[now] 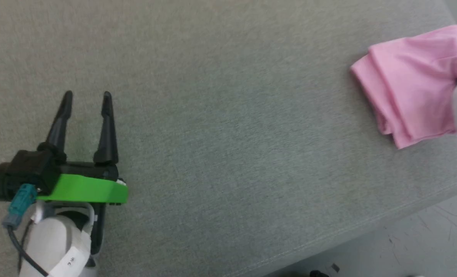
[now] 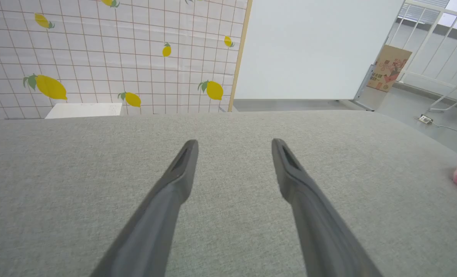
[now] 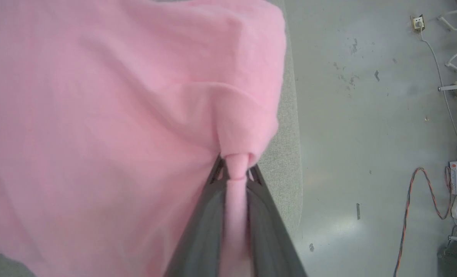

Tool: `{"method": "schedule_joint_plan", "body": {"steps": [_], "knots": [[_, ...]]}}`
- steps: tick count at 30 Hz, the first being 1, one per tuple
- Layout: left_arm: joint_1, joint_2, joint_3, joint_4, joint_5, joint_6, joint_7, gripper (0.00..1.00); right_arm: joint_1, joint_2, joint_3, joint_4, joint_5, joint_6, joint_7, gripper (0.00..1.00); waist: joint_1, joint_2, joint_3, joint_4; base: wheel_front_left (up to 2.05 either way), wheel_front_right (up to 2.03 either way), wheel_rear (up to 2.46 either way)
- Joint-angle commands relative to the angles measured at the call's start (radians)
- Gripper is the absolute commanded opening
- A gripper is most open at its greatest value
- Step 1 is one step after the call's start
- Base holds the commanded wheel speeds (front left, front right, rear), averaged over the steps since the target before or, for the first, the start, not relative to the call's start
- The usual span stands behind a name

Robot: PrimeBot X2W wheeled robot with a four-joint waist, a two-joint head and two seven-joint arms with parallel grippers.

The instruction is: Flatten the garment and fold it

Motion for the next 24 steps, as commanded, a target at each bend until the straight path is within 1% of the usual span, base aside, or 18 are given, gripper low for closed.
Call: {"method": "schedule_joint_plan", "body": {"steps": [1,8,9,10,11,15,18,22,24], "knots": [[0.000,0.014,0.005,-0.016,0.007,0.007,0.008,1.00,-0.024,-0.005,-0.022,0.022,-0.014,-0.002,-0.018,0.00,-0.0001,-0.0001,0.094,0.046,0.00,0.00,0.00],[0.046,0.040,0.027,-0.083,0.010,0.022,0.044,1.00,-0.066,-0.033,-0.159,0.138,-0.109,-0.002,-0.081,0.00,-0.0001,-0.0001,0.122,0.071,0.00,0.00,0.00],[0.049,0.042,0.028,-0.089,0.010,0.023,0.048,1.00,-0.069,-0.037,-0.179,0.151,-0.120,-0.002,-0.086,0.04,-0.0001,-0.0001,0.124,0.073,0.00,0.00,0.00],[0.053,0.044,0.029,-0.095,0.009,0.024,0.050,1.00,-0.073,-0.041,-0.206,0.165,-0.134,-0.002,-0.097,0.55,-0.0001,-0.0001,0.126,0.075,0.00,0.00,0.00],[0.056,0.046,0.030,-0.100,0.009,0.025,0.052,1.00,-0.076,-0.044,-0.231,0.178,-0.151,-0.002,-0.107,1.00,-0.0001,-0.0001,0.125,0.076,0.00,0.00,0.00],[0.066,0.050,0.034,-0.105,0.006,0.029,0.056,1.00,-0.088,-0.045,-0.306,0.214,-0.214,-0.002,-0.122,1.00,-0.0001,-0.0001,0.115,0.077,0.00,0.00,0.00],[0.072,0.048,0.037,-0.100,0.003,0.034,0.050,1.00,-0.107,-0.029,-0.367,0.221,-0.233,-0.002,-0.141,1.00,-0.0001,-0.0001,0.093,0.075,0.00,0.00,0.00],[0.080,0.033,0.034,-0.070,-0.016,0.034,0.028,1.00,-0.150,-0.008,-0.401,0.186,-0.247,-0.002,-0.187,1.00,-0.0001,-0.0001,0.032,0.082,0.00,0.00,0.00],[0.086,0.020,0.035,-0.053,-0.031,0.036,0.012,1.00,-0.174,0.012,-0.399,0.150,-0.236,-0.002,-0.218,1.00,-0.0001,-0.0001,-0.005,0.089,0.00,0.00,0.00]]}}
